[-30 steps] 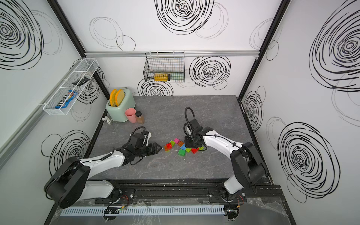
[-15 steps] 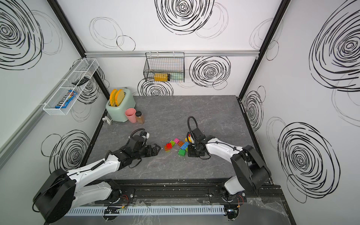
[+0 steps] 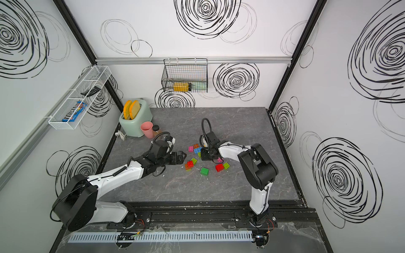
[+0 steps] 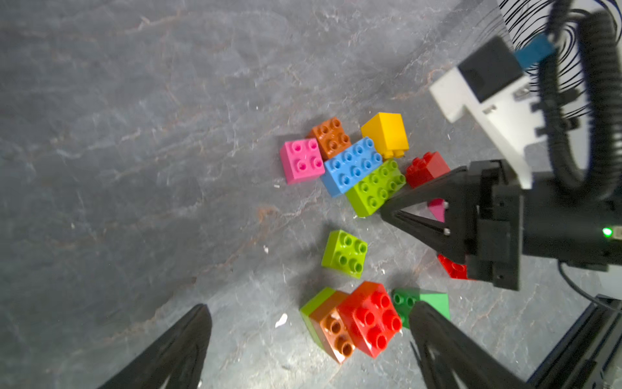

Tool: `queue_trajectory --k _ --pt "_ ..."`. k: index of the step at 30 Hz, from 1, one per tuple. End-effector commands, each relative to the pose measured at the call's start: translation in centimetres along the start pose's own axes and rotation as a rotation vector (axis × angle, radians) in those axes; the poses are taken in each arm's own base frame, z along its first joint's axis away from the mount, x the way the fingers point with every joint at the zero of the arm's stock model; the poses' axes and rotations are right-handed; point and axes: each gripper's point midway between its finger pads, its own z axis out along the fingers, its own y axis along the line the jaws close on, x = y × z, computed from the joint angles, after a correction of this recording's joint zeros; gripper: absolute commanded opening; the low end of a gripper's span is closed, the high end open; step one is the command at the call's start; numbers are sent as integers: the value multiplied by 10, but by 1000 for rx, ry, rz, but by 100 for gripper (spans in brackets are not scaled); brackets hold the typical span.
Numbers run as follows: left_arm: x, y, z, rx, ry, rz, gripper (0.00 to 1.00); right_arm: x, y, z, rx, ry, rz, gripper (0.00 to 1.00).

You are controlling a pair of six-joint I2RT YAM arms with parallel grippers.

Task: Assemble the number 4 with lego
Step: Move the lego brick at the center of the board.

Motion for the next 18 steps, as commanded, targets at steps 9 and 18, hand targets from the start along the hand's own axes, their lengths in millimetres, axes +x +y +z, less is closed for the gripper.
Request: queue_trajectory --k 9,18 --pt "-29 -44 40 126 63 192 100 -40 -27 -37 -77 -103 40 20" --pt "-10 -63 94 206 249 227 81 -46 -44 -21 -101 -62 81 20"
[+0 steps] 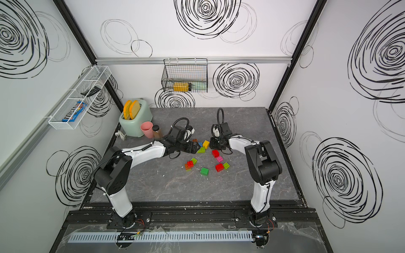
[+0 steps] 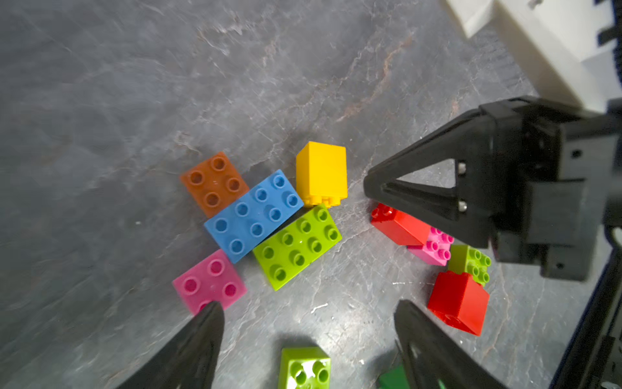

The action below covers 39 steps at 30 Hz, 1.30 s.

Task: Assemble the number 4 with lego
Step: Move the lego brick at the center of the board, then pick up the lego brick from the center of the board.

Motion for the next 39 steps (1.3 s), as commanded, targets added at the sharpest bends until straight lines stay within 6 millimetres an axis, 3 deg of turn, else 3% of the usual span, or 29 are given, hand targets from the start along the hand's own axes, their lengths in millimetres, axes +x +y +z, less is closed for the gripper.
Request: queue_trajectory --k 1,4,10,15,19,26,29,36,39 --pt "15 -14 9 85 86 21 81 9 9 5 -46 39 -22 19" --pt "18 -14 14 98 93 16 82 16 12 6 -82 45 -30 17" --pt "19 14 27 42 83 23 82 19 18 20 -120 73 -46 16" --pt "2 30 29 60 8 31 83 20 27 31 -165 96 -81 15" --pt "-12 36 28 92 -49 66 83 16 40 39 -202 100 -122 15" --pt "-15 34 26 164 -96 142 84 6 58 57 -225 96 -142 14" --pt "-8 34 24 162 -95 162 86 -4 51 48 -183 49 -133 18" --pt "8 43 29 121 -85 180 86 -15 46 -7 -216 -74 -128 52" --pt "18 44 27 98 -83 205 86 -15 44 -28 -205 -130 -143 62"
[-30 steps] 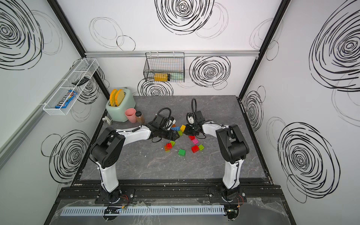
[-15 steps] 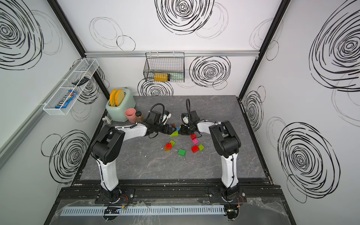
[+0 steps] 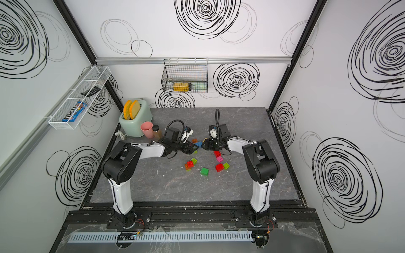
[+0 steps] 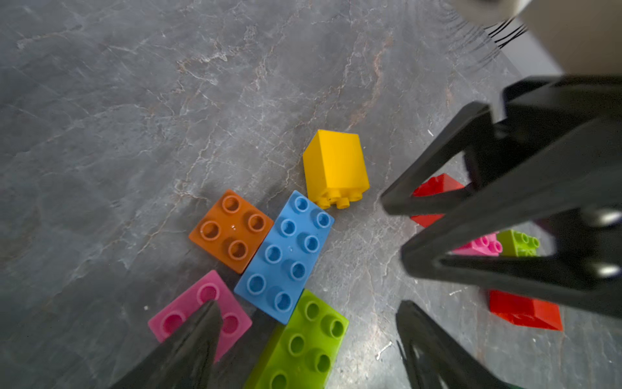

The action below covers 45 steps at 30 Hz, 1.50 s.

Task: Assemble the number 4 with lego
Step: Pick up the lego brick from the center of the board.

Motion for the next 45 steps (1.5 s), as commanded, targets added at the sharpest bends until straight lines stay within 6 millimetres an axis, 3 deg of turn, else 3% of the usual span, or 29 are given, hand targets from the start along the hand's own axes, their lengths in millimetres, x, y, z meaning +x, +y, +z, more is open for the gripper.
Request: queue_trajectory --k 1,6,11,15,22,29,41,45 --pt "24 2 -4 -42 38 31 86 -17 14 -28 -10 -110 -64 65" --pt "19 -2 -17 -17 -15 10 91 -15 5 -50 35 -167 -63 72" --pt "4 -4 -22 -8 -46 3 95 -13 1 -55 53 -167 -64 74" --pt "6 -5 -20 -5 -28 1 97 -12 1 -58 59 -174 -70 75" --pt "-19 -22 -51 7 -145 1 96 -7 -1 -63 75 -181 -71 77" --pt "12 -5 -36 -48 -54 -29 98 -5 -3 -74 106 -210 -78 82" --pt "27 3 -15 12 6 -84 90 -5 -8 -95 178 -276 -105 99" --pt "30 3 -8 4 10 -54 87 -6 -7 -97 178 -283 -114 98"
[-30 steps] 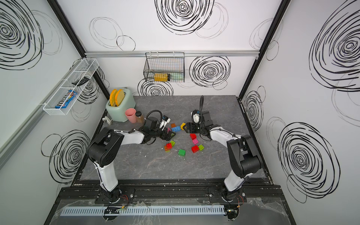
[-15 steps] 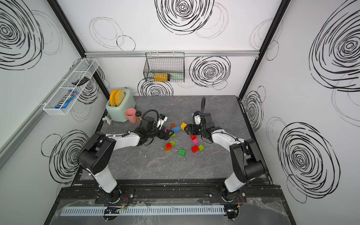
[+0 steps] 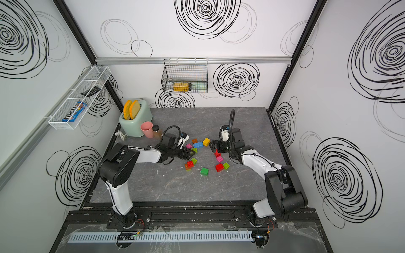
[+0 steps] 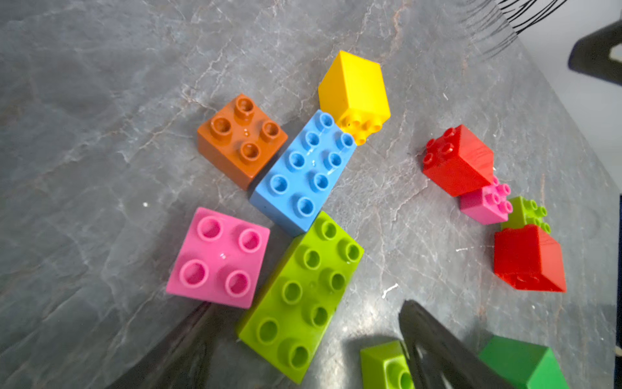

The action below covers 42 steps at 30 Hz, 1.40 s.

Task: Assemble the number 4 with lego
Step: Pick up the lego brick from the center of the board.

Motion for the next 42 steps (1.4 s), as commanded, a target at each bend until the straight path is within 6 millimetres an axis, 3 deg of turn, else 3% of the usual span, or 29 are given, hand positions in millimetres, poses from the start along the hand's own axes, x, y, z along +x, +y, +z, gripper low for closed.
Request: queue_trajectory --k 1,9,27,34,39,42 --pt "-7 -4 7 21 -20 38 88 -8 -1 -7 9 -37 -25 97" --pt "7 -12 12 7 2 102 80 -13 1 -13 12 -67 -51 97" --pt "26 -5 11 -131 32 179 47 -15 6 -11 -21 -82 -61 97" --pt "5 -2 -7 -132 -40 155 30 -9 15 -10 -68 -60 -80 98" --pt "-33 -10 -43 -146 -180 146 20 2 32 -10 -116 -34 -112 98" --pt "-55 -13 -73 -214 -288 98 9 16 58 -13 -224 12 -145 100"
